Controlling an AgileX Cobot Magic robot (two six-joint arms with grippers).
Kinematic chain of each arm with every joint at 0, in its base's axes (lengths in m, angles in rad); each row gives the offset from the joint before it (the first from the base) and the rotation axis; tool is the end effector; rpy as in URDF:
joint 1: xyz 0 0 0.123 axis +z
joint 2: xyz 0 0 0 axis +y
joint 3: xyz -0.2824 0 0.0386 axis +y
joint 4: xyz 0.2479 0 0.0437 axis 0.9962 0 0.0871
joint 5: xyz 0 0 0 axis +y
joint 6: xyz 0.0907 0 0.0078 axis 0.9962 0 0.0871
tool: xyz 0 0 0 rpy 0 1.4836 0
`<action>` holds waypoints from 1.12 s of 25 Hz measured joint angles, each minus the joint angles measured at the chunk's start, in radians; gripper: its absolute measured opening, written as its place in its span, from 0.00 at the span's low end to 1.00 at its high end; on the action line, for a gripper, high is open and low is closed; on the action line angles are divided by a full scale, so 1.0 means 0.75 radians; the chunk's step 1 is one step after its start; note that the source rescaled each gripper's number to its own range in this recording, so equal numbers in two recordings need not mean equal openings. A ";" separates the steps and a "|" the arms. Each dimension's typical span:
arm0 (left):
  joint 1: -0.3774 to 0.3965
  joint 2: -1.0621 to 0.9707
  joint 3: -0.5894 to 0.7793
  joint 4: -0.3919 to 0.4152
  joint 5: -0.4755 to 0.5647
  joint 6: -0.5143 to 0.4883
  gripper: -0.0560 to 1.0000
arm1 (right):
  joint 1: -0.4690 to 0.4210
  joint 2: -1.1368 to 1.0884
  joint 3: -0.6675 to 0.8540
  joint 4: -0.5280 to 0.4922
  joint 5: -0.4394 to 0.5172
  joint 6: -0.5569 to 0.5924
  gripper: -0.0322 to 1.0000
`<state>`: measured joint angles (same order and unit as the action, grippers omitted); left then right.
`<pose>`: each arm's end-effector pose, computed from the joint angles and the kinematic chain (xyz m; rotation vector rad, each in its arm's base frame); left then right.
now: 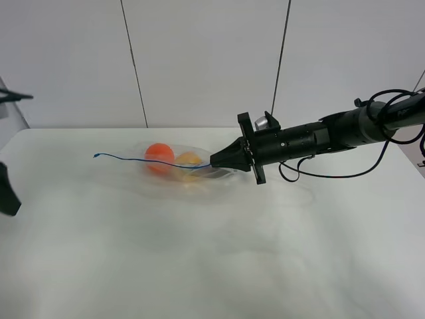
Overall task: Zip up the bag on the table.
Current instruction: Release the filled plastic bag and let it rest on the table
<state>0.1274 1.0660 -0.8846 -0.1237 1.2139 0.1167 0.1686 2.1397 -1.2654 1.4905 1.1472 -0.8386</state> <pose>0.1724 0.0115 0.2998 -0.0553 2.8632 -0.1270 0.3793 0.1485 0.1469 -0.0328 2.4832 1.7286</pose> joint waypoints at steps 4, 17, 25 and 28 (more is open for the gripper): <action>0.000 -0.310 0.230 0.072 -0.005 -0.004 1.00 | 0.000 0.000 0.000 0.006 0.000 0.000 0.03; 0.000 -0.904 0.407 0.073 -0.060 -0.014 1.00 | 0.000 0.000 0.000 0.030 0.000 0.000 0.03; -0.109 -1.118 0.407 0.072 -0.062 -0.014 1.00 | 0.000 0.000 0.000 0.035 0.000 0.000 0.03; -0.177 -1.201 0.407 0.072 -0.061 -0.014 1.00 | 0.000 0.000 0.000 0.035 0.000 0.000 0.03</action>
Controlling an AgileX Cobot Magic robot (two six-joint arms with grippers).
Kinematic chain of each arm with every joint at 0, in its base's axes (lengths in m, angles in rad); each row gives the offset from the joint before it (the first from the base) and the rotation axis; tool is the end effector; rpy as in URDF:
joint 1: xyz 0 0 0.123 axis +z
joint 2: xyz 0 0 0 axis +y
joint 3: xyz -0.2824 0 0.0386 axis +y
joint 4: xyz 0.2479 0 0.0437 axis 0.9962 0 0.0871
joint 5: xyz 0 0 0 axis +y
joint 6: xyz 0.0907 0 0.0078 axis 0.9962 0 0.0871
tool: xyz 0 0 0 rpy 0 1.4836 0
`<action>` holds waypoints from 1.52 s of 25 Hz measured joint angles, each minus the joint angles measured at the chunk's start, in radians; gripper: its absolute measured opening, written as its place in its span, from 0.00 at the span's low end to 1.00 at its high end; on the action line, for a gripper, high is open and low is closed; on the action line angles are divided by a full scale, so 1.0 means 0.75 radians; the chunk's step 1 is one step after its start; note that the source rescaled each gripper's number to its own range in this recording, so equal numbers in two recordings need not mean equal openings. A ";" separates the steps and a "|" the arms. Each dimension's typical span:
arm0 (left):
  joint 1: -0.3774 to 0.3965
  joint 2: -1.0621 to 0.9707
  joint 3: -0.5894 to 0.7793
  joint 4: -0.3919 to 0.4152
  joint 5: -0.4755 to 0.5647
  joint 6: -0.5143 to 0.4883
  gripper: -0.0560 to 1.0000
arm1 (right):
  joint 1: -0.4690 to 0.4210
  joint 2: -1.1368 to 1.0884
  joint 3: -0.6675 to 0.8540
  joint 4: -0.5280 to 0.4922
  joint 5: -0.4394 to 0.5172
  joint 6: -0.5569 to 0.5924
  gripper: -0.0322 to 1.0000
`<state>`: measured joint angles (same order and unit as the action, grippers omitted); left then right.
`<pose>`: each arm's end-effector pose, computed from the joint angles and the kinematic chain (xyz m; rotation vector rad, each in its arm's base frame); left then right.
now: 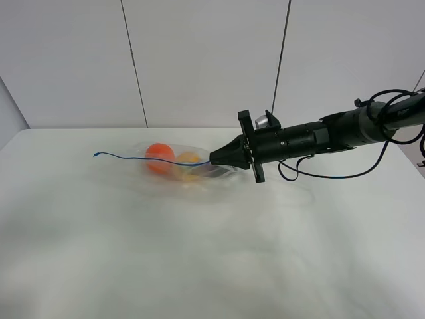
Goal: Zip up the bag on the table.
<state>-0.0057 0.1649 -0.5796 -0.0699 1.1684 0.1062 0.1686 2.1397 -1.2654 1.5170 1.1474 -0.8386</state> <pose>0.0084 -0.0059 0.2911 0.1293 2.2312 -0.0321 0.3808 0.1489 0.1484 -0.0053 2.4614 1.7456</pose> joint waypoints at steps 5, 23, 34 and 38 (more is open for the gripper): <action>-0.051 -0.187 0.006 0.000 0.000 0.000 1.00 | 0.000 0.000 0.000 0.000 -0.002 0.016 0.04; -0.055 -0.228 0.013 -0.004 0.002 0.000 1.00 | -0.042 -0.007 -0.547 -1.218 0.030 0.721 0.99; -0.055 -0.228 0.013 -0.004 0.002 0.000 1.00 | -0.071 -0.027 -0.921 -2.023 0.082 1.081 0.99; -0.055 -0.228 0.013 -0.004 0.002 0.000 1.00 | -0.150 -0.057 -0.880 -2.023 0.081 1.080 0.99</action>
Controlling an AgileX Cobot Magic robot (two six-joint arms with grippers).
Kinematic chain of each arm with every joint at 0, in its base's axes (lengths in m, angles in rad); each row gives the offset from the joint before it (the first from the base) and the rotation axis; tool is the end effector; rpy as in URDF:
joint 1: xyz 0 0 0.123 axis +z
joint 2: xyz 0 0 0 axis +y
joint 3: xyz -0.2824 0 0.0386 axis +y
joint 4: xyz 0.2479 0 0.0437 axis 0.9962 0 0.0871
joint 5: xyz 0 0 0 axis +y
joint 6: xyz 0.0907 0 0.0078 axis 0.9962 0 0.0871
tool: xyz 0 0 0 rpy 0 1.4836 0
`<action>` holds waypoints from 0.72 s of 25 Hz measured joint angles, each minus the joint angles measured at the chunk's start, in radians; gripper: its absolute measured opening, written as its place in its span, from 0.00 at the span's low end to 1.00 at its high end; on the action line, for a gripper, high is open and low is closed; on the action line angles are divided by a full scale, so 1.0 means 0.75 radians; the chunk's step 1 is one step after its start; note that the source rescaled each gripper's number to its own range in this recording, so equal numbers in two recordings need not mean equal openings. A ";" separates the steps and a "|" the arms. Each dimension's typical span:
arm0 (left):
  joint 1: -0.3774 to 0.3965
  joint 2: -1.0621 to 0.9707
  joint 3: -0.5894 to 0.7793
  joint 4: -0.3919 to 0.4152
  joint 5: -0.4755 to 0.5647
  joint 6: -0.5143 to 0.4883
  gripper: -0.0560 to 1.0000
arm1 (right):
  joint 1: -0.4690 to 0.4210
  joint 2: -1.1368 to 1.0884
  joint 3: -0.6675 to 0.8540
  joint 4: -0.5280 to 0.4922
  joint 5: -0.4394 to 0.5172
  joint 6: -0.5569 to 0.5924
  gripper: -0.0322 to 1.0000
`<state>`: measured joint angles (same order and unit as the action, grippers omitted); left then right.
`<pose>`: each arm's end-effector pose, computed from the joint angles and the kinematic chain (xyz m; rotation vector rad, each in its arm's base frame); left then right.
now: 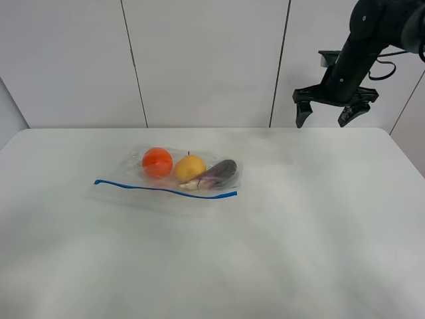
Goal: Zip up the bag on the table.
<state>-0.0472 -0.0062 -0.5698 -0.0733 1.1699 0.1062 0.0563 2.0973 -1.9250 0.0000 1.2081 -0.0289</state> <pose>-0.0194 -0.0052 0.2874 0.1706 2.0687 -0.0515 0.4511 0.0254 0.2607 -0.1220 2.8614 0.0055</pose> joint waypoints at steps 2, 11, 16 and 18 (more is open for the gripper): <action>0.000 0.000 0.000 0.000 0.000 0.000 1.00 | -0.042 -0.057 0.063 0.000 0.000 -0.003 0.99; 0.000 0.000 0.000 0.000 0.000 0.000 1.00 | -0.067 -0.546 0.656 0.013 0.000 -0.023 0.99; 0.000 0.000 0.000 0.000 0.000 0.000 1.00 | -0.067 -0.927 1.037 0.026 0.003 -0.023 0.99; 0.000 0.000 0.000 0.000 0.000 0.000 1.00 | -0.067 -1.073 1.201 0.033 0.003 -0.023 0.99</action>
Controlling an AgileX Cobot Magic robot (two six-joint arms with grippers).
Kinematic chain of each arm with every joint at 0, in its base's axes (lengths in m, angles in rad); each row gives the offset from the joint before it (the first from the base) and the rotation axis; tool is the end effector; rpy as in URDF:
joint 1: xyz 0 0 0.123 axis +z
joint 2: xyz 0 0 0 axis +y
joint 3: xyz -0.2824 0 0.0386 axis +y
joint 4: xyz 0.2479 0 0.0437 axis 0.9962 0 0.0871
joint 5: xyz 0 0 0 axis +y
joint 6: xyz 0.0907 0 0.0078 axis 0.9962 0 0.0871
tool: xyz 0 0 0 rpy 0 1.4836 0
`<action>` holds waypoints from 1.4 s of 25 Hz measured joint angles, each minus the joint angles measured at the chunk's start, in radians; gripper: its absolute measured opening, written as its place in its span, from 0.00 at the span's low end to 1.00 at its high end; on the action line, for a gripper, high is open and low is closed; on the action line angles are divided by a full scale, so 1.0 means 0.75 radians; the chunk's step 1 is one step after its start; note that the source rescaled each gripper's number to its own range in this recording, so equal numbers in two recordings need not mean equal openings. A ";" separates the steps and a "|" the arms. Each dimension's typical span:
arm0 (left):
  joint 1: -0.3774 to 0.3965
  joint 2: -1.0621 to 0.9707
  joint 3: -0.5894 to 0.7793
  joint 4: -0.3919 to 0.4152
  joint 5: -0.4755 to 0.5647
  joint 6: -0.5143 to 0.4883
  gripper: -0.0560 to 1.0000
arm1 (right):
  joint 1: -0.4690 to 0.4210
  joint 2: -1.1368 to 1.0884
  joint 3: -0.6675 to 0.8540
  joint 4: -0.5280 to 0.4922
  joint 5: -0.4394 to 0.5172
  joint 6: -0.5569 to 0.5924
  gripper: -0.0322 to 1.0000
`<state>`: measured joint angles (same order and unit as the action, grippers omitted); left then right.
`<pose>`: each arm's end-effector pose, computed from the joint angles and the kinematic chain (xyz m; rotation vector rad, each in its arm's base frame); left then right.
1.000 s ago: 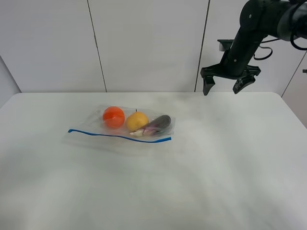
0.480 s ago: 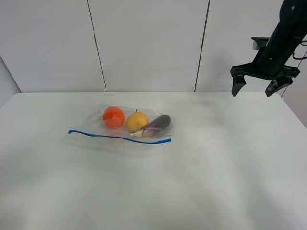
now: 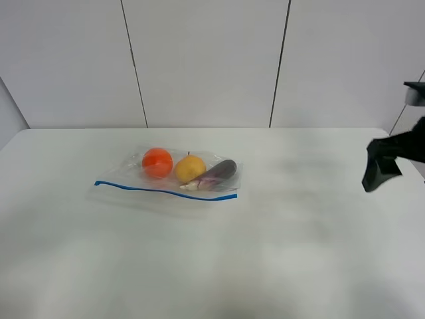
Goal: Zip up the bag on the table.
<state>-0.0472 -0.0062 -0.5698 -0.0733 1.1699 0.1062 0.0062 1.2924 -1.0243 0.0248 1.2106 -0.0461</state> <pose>-0.0194 -0.0052 0.2874 0.1706 2.0687 -0.0515 0.2262 0.0035 0.2920 -0.0676 2.9609 0.0302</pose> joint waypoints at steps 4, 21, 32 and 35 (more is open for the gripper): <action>0.000 0.000 0.000 0.000 0.000 0.000 1.00 | 0.000 -0.312 0.291 0.003 -0.012 0.000 0.99; 0.000 0.000 0.000 0.000 0.000 0.000 1.00 | 0.000 -1.571 0.707 -0.006 -0.247 0.000 1.00; 0.000 0.000 0.000 0.000 0.003 0.000 1.00 | 0.006 -1.731 0.710 -0.006 -0.245 0.000 1.00; 0.000 0.000 0.000 0.000 0.003 0.000 1.00 | 0.010 -1.731 0.710 -0.006 -0.245 0.000 1.00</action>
<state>-0.0472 -0.0062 -0.5698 -0.0733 1.1722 0.1062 0.0139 -0.0061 -0.4916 0.0203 1.0267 -0.0461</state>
